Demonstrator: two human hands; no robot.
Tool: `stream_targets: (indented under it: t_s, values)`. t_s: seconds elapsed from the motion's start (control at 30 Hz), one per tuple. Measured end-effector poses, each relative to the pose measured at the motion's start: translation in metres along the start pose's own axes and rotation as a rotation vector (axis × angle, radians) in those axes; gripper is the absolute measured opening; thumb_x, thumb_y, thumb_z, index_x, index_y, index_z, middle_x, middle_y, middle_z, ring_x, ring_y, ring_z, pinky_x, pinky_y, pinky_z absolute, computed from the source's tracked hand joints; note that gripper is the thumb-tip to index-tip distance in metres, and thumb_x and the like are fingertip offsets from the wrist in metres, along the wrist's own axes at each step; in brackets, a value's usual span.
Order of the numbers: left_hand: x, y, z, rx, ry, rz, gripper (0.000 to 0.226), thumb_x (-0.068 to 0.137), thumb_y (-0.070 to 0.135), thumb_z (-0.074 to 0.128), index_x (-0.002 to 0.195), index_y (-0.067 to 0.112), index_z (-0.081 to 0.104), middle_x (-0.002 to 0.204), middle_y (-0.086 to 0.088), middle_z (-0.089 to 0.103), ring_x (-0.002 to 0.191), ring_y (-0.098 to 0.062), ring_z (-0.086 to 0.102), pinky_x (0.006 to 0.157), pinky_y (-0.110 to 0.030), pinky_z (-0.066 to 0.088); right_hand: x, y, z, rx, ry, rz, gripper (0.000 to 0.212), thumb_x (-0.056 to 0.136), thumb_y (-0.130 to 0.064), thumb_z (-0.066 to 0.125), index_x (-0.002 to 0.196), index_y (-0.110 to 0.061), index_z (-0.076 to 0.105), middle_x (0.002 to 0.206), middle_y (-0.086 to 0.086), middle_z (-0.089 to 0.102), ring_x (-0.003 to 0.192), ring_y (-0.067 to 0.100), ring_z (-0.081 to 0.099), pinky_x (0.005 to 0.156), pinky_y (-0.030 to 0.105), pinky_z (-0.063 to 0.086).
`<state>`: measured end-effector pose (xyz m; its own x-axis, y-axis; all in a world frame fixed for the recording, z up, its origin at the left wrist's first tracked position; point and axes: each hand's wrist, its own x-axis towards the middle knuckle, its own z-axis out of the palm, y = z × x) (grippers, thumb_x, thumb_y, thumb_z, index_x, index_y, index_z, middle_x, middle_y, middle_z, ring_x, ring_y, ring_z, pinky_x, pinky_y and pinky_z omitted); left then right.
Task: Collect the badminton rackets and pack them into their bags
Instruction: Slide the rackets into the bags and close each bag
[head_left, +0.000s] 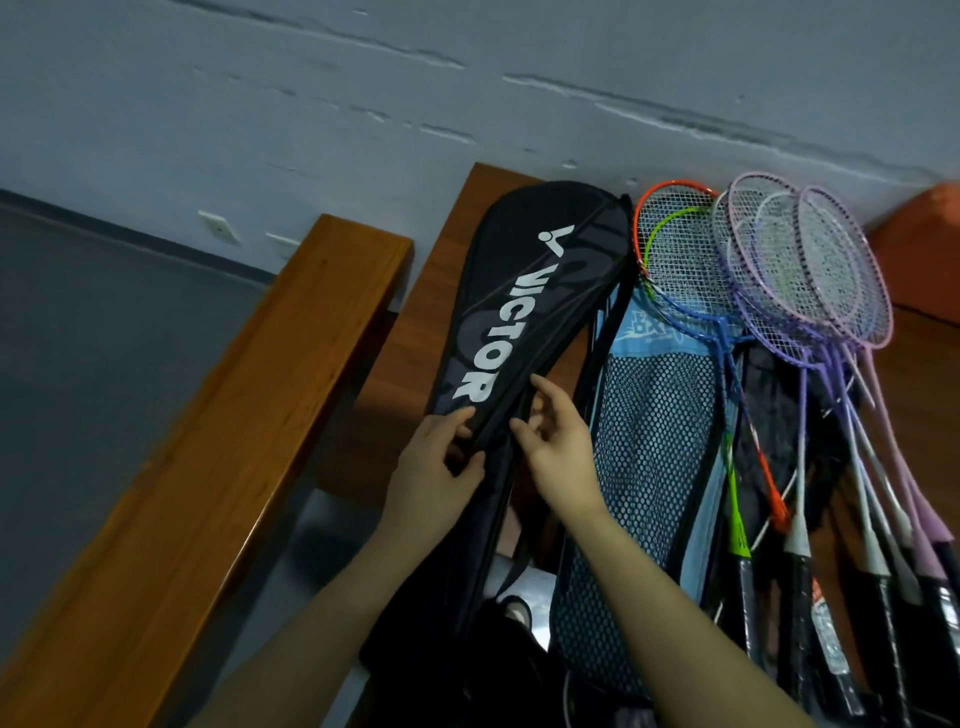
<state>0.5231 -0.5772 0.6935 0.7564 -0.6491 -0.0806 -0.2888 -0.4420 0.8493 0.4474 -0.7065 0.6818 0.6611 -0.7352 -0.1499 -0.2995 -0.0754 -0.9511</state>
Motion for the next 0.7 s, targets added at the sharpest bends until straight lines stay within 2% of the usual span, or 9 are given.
stream_targets:
  t_s: [0.1,0.2,0.27,0.3,0.37,0.43,0.5,0.6,0.7]
  values:
    - [0.008,0.008,0.006,0.104,-0.028,0.019,0.053,0.082,0.021,0.065,0.131,0.027,0.045,0.099,0.011,0.048,0.081,-0.004,0.052,0.073,-0.026,0.049,-0.007,-0.001,-0.011,-0.014,-0.037,-0.028,0.049,0.085,0.007,0.058,0.13,-0.01,0.05,0.087,-0.006,0.056,0.072,-0.005,0.054,0.079,0.012,0.046]
    - [0.023,0.02,0.015,0.123,-0.007,0.11,0.049,0.084,0.015,0.062,0.131,0.021,0.047,0.099,0.009,0.049,0.077,-0.008,0.052,0.069,-0.03,0.051,-0.008,-0.006,-0.02,-0.034,-0.035,-0.047,0.047,0.085,0.007,0.058,0.126,-0.013,0.053,0.095,-0.002,0.063,0.077,-0.003,0.056,0.08,0.013,0.046]
    - [0.031,0.026,0.02,0.07,0.026,0.184,0.045,0.084,0.008,0.062,0.127,0.013,0.053,0.098,0.007,0.052,0.08,-0.011,0.055,0.07,-0.024,0.05,-0.005,-0.008,-0.024,-0.021,-0.015,-0.048,0.046,0.085,0.007,0.057,0.126,-0.013,0.053,0.098,-0.002,0.064,0.081,-0.003,0.057,0.08,0.013,0.047]
    - [0.033,0.029,0.02,0.04,0.046,0.206,0.042,0.084,0.005,0.061,0.125,0.01,0.055,0.099,0.006,0.053,0.083,-0.011,0.056,0.072,-0.016,0.047,-0.004,-0.008,-0.026,-0.014,-0.005,-0.045,0.046,0.085,0.008,0.056,0.126,-0.012,0.052,0.097,-0.004,0.063,0.083,-0.004,0.058,0.08,0.013,0.047]
    - [0.034,0.034,0.016,0.004,0.085,0.197,0.037,0.086,0.005,0.059,0.122,0.011,0.058,0.103,0.006,0.055,0.088,-0.007,0.054,0.075,-0.005,0.042,-0.003,-0.006,-0.026,-0.017,0.018,-0.033,0.048,0.084,0.006,0.057,0.127,-0.013,0.051,0.098,-0.004,0.063,0.087,0.003,0.061,0.083,0.021,0.05]
    - [0.031,0.035,0.008,-0.018,0.11,0.136,0.034,0.088,0.01,0.056,0.122,0.017,0.059,0.107,0.008,0.057,0.09,-0.002,0.054,0.078,-0.006,0.043,-0.006,0.0,-0.025,-0.024,0.047,0.004,0.052,0.08,-0.005,0.061,0.13,-0.015,0.05,0.099,-0.003,0.065,0.09,0.014,0.063,0.086,0.034,0.053]
    - [0.025,0.031,-0.004,-0.027,0.142,0.145,0.033,0.09,0.011,0.055,0.121,0.018,0.059,0.106,0.008,0.057,0.09,0.003,0.053,0.081,-0.006,0.043,-0.007,0.004,-0.021,-0.013,0.065,0.049,0.055,0.08,-0.01,0.063,0.132,-0.017,0.047,0.1,-0.004,0.066,0.092,0.014,0.064,0.089,0.039,0.052]
    - [0.019,0.022,-0.019,-0.036,0.192,0.186,0.033,0.09,0.009,0.055,0.123,0.015,0.057,0.103,0.008,0.055,0.091,0.014,0.048,0.084,-0.001,0.037,-0.002,0.001,-0.012,0.027,0.086,0.055,0.052,0.085,-0.002,0.06,0.133,-0.017,0.046,0.111,-0.002,0.064,0.1,0.009,0.062,0.095,0.038,0.05]
    - [0.023,0.016,-0.028,-0.031,0.187,0.156,0.038,0.09,0.008,0.053,0.128,0.016,0.052,0.102,0.008,0.051,0.091,0.012,0.047,0.083,-0.001,0.036,0.006,-0.013,-0.002,-0.006,0.093,-0.039,0.052,0.087,-0.001,0.058,0.135,-0.016,0.045,0.122,0.003,0.06,0.109,0.011,0.059,0.099,0.036,0.047]
